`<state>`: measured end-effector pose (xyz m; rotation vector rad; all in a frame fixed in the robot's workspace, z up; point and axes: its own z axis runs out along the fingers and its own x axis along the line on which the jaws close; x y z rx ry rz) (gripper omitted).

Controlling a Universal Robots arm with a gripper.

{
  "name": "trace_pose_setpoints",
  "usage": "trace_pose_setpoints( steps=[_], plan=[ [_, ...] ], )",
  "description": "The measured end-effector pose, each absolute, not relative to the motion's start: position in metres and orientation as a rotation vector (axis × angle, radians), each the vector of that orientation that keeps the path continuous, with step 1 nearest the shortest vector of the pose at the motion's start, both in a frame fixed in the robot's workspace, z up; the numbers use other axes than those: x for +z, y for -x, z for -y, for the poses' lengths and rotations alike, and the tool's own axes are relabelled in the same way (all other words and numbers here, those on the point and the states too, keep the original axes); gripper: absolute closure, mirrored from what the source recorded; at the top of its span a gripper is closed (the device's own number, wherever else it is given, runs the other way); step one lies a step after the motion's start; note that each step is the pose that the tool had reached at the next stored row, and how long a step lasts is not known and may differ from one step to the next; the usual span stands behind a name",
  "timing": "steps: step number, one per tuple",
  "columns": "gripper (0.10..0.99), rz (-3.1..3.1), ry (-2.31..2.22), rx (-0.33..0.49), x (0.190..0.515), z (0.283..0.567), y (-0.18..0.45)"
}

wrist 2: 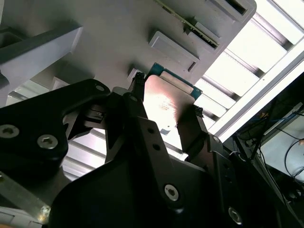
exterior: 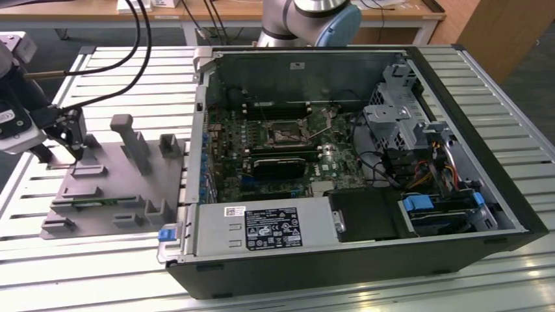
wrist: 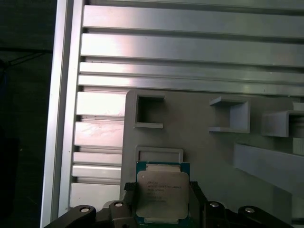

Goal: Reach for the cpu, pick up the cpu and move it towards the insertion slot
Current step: 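Pick up the cpu and move it towards the insertion slot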

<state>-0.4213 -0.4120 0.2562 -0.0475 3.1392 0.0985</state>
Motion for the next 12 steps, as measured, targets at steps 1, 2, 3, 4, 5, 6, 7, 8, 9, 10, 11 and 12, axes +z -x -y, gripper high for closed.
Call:
trace_pose_setpoints(
  steps=[1,2,3,4,5,6,7,8,9,10,11,12],
  plan=[
    [0.557,-3.139,0.047,0.098,0.2566,0.4120,0.4213],
    [0.557,-3.139,0.047,0.098,0.2571,0.4121,0.4213],
    [0.557,-3.139,0.047,0.098,0.2575,0.4121,0.4213],
    [0.557,-3.139,0.047,0.098,0.2580,0.4120,0.4213],
    [0.557,-3.139,0.047,0.098,0.2585,0.4121,0.4213],
    [0.557,-3.139,0.047,0.098,0.2590,0.4121,0.4213],
    [0.557,-3.139,0.047,0.098,0.2596,0.4120,0.4213],
    [0.557,-3.139,0.047,0.098,0.2601,0.4121,0.4213],
    [0.557,-3.139,0.047,0.098,0.2606,0.4120,0.4213],
    [0.557,-3.139,0.047,0.098,0.2612,0.4120,0.4213],
    [0.557,-3.139,0.047,0.098,0.2617,0.4121,0.4213],
    [0.557,-3.139,0.047,0.099,0.2623,0.4121,0.4213]
  ],
)
